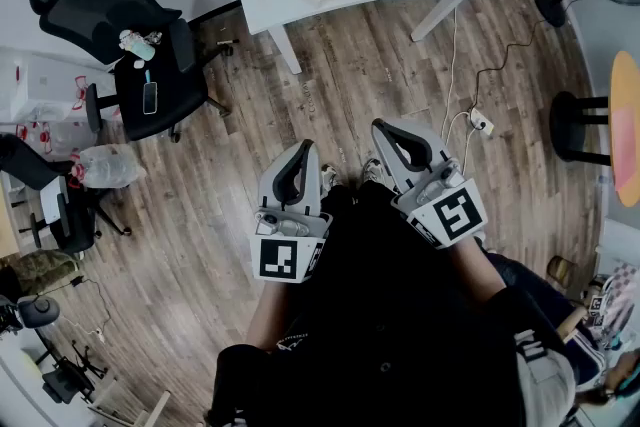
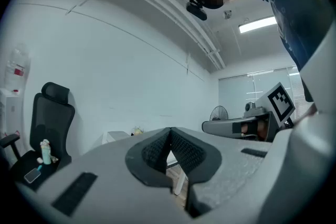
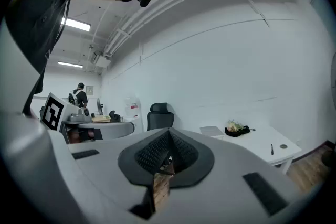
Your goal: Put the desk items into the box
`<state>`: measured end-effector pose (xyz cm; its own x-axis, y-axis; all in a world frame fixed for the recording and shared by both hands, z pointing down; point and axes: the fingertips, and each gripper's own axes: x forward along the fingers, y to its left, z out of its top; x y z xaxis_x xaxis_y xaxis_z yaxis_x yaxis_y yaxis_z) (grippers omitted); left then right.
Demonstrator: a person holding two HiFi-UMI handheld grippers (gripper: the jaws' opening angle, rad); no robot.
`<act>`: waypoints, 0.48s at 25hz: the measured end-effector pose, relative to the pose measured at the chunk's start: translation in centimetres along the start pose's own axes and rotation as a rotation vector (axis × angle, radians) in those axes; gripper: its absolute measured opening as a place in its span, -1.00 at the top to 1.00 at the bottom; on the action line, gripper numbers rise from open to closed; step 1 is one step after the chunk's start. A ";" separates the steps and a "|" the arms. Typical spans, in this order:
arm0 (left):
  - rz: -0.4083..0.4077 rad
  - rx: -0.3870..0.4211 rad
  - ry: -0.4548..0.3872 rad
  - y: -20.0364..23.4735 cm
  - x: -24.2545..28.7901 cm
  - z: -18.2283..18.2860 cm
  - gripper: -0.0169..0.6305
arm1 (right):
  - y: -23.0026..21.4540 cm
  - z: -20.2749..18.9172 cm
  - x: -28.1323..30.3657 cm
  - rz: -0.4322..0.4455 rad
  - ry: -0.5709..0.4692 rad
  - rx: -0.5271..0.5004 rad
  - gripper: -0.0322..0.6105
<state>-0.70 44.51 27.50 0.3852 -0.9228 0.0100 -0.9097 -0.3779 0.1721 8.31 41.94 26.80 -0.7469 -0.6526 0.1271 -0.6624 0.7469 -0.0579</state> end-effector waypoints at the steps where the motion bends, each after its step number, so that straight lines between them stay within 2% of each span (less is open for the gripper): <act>1: -0.004 0.008 -0.001 -0.2 0.2 0.0 0.92 | -0.1 0.1 -0.1 0.002 -0.003 -0.001 0.90; 7: -0.027 0.051 -0.001 -0.7 0.4 0.1 0.92 | 0.3 -0.1 -0.8 0.002 -0.003 -0.003 0.90; 12: -0.012 0.048 -0.005 -0.1 -0.5 -0.2 0.92 | 1.3 -0.7 -0.9 -0.004 0.001 -0.011 0.90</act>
<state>-0.76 45.02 27.71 0.3957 -0.9184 0.0035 -0.9114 -0.3922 0.1243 8.17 43.58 27.28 -0.7442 -0.6554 0.1287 -0.6647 0.7457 -0.0466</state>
